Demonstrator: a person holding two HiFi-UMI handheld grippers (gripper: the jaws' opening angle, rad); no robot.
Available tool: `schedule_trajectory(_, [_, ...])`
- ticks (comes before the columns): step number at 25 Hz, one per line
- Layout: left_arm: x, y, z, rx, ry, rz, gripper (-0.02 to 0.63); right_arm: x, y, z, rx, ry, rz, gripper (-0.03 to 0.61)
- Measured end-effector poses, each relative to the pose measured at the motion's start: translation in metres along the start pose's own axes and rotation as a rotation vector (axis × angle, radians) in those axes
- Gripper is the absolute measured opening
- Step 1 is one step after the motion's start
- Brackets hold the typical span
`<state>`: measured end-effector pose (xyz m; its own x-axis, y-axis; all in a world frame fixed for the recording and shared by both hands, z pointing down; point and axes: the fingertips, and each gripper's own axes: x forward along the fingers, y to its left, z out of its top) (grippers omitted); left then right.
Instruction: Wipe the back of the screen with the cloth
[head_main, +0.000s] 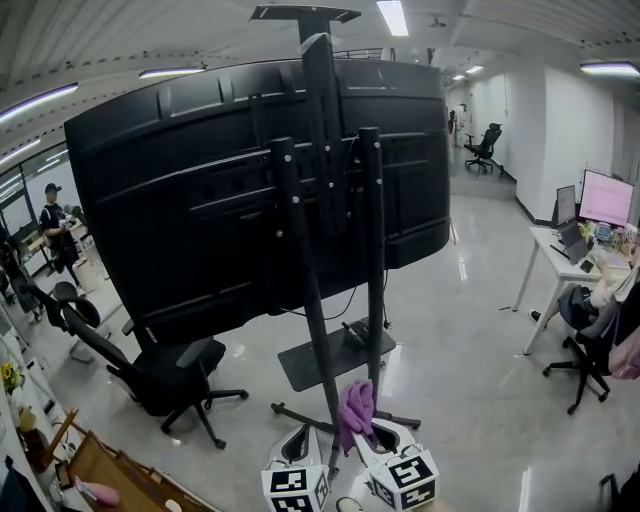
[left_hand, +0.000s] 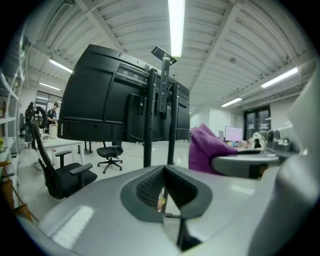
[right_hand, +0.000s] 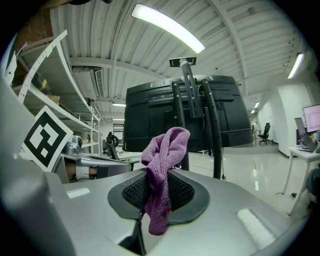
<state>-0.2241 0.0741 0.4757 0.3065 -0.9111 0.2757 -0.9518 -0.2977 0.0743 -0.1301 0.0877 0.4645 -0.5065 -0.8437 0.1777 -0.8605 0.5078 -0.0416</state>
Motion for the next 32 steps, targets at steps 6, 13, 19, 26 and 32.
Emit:
schedule_trajectory(6, [0.054,0.093,0.030,-0.037,-0.036,0.169,0.008,0.119,0.007,0.032,-0.041,-0.015,0.166,0.069])
schedule_trajectory(13, [0.082,0.207,0.079,-0.064,-0.085,0.373,0.008,0.250,0.025,0.102,-0.133,-0.084,0.288,0.069])
schedule_trajectory(19, [0.097,0.277,0.114,-0.147,-0.096,0.411,0.008,0.336,0.026,0.179,-0.221,-0.156,0.212,0.069])
schedule_trajectory(26, [0.118,0.333,0.167,-0.069,-0.140,0.375,0.008,0.403,0.011,0.230,-0.251,-0.187,0.023,0.069])
schedule_trajectory(32, [0.106,0.388,0.182,-0.029,-0.159,0.340,0.008,0.418,0.080,0.223,-0.242,-0.211,0.049,0.069])
